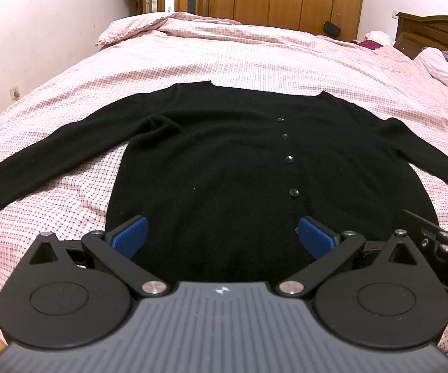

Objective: Fold small clothes

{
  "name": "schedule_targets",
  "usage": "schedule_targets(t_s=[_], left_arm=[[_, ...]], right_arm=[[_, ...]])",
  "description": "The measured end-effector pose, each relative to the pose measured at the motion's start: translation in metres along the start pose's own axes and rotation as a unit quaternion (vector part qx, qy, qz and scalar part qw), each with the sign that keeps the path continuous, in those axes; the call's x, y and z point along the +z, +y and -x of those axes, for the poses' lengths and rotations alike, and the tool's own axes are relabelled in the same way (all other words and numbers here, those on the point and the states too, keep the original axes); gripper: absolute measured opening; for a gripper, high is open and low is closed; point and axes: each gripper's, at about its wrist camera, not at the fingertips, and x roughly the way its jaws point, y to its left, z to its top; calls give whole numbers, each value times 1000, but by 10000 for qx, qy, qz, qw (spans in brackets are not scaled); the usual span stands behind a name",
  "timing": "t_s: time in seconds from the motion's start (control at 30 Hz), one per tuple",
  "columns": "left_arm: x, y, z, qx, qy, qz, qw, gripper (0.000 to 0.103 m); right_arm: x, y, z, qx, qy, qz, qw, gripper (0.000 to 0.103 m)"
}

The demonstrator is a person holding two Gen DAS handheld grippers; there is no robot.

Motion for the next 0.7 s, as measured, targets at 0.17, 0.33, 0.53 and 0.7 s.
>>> schedule_targets(t_s=[0.17,0.33,0.53,0.7], left_arm=[[-2,1,-2,-2,18,13,10000,103],[-2,1,-3,-1,13,9,10000,103],[-3,1,-3,0,23,10,10000,103],[-3,1,-3,0,20,12,10000,103]], right_arm=[[0,0,0,-3,2,-6,10000,103],[0,0,0,-3,2,-7,10000,103],[-2,0,0,-10,18,-17,10000,103],[-2,0,0,-6,15,-11,10000,103]])
